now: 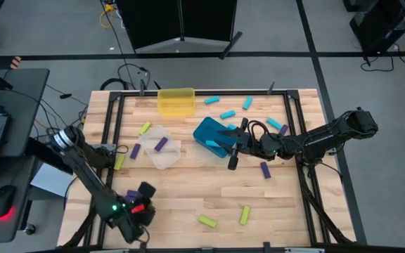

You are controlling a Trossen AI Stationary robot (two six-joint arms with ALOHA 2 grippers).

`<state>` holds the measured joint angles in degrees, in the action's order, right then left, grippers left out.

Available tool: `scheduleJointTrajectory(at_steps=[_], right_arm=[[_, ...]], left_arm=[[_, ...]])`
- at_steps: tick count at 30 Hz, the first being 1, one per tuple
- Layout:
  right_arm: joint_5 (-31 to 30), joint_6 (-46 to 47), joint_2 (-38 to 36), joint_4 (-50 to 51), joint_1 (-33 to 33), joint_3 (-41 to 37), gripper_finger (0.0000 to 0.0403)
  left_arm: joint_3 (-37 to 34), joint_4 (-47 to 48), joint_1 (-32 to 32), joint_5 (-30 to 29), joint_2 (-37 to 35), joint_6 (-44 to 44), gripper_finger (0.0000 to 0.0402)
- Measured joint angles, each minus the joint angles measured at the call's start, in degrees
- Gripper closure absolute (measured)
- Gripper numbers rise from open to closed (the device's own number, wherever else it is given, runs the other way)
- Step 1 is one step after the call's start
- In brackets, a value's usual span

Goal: Sort blocks
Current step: Put the green block into the yellow bin

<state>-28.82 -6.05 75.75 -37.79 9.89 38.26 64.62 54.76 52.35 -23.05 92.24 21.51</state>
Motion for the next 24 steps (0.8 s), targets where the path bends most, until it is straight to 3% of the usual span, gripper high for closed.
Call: scheduleJointTrajectory(at_steps=[8,16,24], right_arm=[[0.39,-0.14,0.00,-0.05,0.00,0.00,0.0230],[0.42,-1.63,0.00,-2.05,0.00,0.00,0.0230],[0.46,-1.82,0.00,-3.13,0.00,0.00,0.0230]], left_arm=[[0.04,5.29,-7.71,-9.12,-9.34,-1.82,0.0293],[0.09,2.76,-20.09,-18.92,-15.87,-9.07,0.0292],[0.09,-6.90,-36.52,-20.12,-16.97,-20.06,0.0292]])
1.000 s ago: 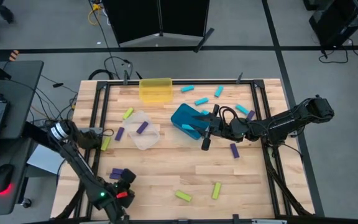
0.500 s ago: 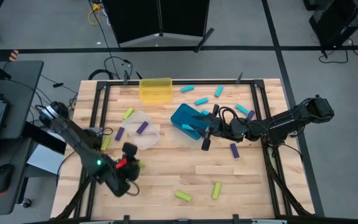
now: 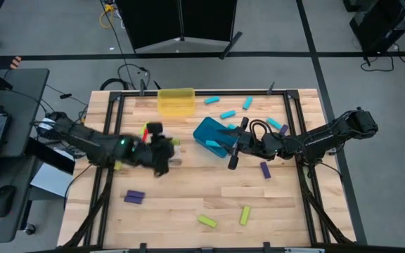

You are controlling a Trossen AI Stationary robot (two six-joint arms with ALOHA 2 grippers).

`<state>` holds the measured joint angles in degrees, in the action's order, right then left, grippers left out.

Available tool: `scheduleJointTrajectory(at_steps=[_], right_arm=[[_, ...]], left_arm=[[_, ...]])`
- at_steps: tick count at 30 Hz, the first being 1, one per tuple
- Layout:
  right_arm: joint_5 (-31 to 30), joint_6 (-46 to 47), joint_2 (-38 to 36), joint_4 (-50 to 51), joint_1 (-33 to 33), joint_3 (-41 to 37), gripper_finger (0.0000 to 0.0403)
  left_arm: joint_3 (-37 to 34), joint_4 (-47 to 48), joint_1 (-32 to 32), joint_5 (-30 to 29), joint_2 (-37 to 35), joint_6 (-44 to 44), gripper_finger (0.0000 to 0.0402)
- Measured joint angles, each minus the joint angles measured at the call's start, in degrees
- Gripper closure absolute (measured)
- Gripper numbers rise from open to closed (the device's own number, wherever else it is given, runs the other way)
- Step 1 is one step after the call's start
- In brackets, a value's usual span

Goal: Sort blocks
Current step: Put the green block into the yellow bin

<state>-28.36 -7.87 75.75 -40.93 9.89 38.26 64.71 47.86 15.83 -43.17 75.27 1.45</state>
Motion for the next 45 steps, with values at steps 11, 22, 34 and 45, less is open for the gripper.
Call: scheduleJointTrajectory(at_steps=[11,22,34,45], right_arm=[[0.00,-2.82,0.00,-1.02,-0.60,0.00,0.0230],[-0.03,-3.81,-0.02,-1.01,-1.49,0.00,0.0230],[-6.65,-16.52,-6.86,3.46,-4.25,0.00,0.0230],[-2.27,-15.84,-14.63,15.60,-15.78,0.02,0.0230]], left_arm=[[0.00,-14.43,-27.68,12.66,1.04,-10.35,0.0291],[0.00,-23.40,-45.45,27.84,9.45,-13.59,0.0291],[0.00,-29.69,-49.96,30.68,12.33,-16.04,0.0291],[0.02,-28.36,-50.70,34.79,15.25,-12.92,0.0291]])
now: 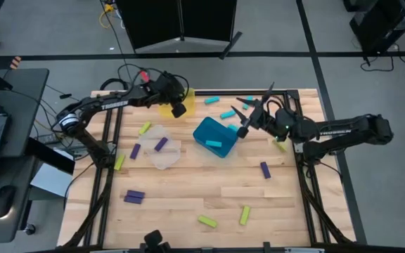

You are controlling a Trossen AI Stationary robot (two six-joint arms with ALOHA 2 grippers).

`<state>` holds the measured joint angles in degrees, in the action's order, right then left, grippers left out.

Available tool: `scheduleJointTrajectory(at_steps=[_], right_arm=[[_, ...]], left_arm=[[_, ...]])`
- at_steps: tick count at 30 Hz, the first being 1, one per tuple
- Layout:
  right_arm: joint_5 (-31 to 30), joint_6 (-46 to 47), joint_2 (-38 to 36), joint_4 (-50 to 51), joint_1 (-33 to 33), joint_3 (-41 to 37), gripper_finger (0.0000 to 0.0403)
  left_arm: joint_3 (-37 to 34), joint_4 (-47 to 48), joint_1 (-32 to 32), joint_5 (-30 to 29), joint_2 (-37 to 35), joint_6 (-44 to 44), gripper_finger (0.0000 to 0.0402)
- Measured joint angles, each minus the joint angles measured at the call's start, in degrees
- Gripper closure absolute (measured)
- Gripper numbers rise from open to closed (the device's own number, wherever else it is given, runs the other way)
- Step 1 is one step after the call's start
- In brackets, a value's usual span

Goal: Sort blocks
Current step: Put the green block into the yellow bin, then put the violet block into the transparent bin

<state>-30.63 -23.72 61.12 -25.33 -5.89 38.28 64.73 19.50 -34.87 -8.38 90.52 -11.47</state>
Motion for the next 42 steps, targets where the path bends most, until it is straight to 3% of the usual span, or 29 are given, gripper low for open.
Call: scheduleJointTrajectory(at_steps=[7,15,24,42], right_arm=[[3.73,2.94,0.01,0.26,-4.04,0.00,0.0230],[3.93,5.36,-0.04,0.24,-3.98,0.00,0.0230],[3.97,6.68,-0.04,0.46,-3.17,0.00,0.0230],[3.93,10.09,-0.45,6.41,-3.09,0.00,0.0230]], left_arm=[[-0.04,2.09,-0.37,-0.58,1.90,1.22,0.0291],[-0.04,1.75,-3.89,-1.80,2.53,-0.70,0.0290],[-0.04,0.41,-7.49,0.61,2.89,-1.83,0.0286],[-0.02,-1.92,-7.50,2.10,2.89,-3.05,0.0206]])
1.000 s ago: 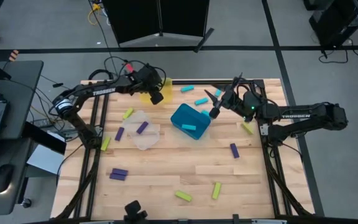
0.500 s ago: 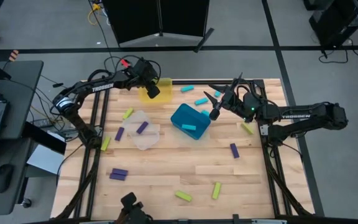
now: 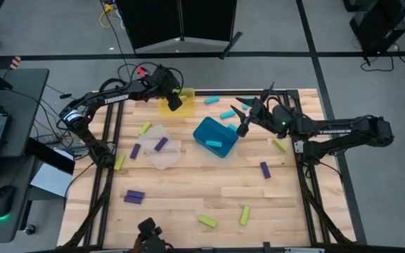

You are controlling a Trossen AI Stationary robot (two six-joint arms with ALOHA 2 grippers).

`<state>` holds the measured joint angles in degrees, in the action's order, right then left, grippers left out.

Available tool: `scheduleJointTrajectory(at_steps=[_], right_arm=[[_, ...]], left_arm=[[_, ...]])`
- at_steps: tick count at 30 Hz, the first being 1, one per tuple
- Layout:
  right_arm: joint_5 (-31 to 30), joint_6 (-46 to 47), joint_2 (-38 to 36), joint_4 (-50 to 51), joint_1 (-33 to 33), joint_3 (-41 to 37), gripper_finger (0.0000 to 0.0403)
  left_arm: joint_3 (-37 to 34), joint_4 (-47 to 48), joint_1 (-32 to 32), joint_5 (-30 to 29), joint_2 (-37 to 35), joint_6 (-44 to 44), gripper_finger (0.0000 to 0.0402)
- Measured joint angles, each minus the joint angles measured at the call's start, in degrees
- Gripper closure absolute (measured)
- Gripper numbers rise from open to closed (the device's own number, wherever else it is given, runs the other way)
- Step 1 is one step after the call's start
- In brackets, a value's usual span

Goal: Sort blocks
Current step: Put the violet block into the transparent bin

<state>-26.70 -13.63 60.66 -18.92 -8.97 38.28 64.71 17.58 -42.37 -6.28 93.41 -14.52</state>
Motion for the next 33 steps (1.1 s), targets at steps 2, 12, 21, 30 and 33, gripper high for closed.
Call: scheduleJointTrajectory(at_steps=[2,12,21,30,33], right_arm=[[0.00,2.09,-1.00,4.22,0.00,0.00,0.0230],[17.11,24.35,-9.98,40.89,1.34,0.00,0.0226],[19.45,41.52,-8.18,60.09,10.40,0.00,0.0194],[16.73,64.48,-3.98,71.57,22.89,0.00,0.0149],[14.93,72.27,-1.93,71.46,24.82,0.00,0.0138]], left_arm=[[-0.02,1.20,0.00,-0.04,0.00,0.20,0.0201],[-0.01,-0.67,0.00,0.43,-0.02,1.68,0.0197],[0.00,-5.59,0.25,0.59,-0.02,3.95,0.0197],[0.00,-8.88,0.33,0.61,-0.02,4.33,0.0198],[-0.01,-9.80,0.33,0.61,-0.04,4.33,0.0198]])
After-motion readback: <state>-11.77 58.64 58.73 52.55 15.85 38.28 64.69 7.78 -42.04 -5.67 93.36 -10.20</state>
